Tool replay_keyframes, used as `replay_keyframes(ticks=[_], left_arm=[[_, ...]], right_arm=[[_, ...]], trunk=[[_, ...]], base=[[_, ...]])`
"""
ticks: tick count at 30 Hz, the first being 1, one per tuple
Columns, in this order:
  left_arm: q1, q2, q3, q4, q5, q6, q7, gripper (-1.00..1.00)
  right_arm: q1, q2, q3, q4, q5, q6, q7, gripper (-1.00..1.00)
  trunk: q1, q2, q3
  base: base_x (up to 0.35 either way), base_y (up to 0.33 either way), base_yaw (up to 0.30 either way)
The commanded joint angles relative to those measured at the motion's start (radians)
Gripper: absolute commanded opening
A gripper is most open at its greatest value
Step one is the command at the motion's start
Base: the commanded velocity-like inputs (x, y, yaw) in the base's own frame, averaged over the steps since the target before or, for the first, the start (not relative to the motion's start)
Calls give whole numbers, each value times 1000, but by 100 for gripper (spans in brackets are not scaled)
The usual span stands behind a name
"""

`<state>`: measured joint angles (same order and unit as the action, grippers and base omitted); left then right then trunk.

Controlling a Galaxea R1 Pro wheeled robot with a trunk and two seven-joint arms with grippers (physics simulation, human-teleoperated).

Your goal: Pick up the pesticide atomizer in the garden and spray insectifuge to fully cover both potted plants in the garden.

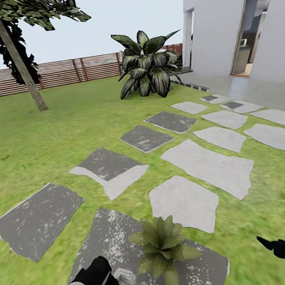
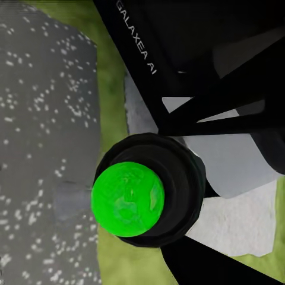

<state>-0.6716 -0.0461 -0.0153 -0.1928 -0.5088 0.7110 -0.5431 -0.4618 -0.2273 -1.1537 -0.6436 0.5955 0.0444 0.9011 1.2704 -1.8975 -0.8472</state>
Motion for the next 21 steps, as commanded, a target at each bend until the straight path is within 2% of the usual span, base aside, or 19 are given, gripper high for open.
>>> replay_keyframes(ticks=[1,6,13,21], left_arm=[[0,-1,-2,-2,-8,4,-8,-100],[0,-1,-1,-2,-8,4,-8,-100],[0,-1,1,-2,-8,3,-8,-100],[0,-1,1,-2,-7,-14,-8,-100]], right_arm=[[-1,0,-6,-1,4,5,7,100],[-1,1,-5,0,4,4,6,100],[-1,1,-5,-1,4,4,6,100],[-1,1,-5,0,4,5,6,100]], trunk=[[0,0,-1],[0,0,-1],[0,0,-1],[0,0,-1]], base=[[0,-303,54],[0,-318,64],[6,-317,262],[2,-42,276]])
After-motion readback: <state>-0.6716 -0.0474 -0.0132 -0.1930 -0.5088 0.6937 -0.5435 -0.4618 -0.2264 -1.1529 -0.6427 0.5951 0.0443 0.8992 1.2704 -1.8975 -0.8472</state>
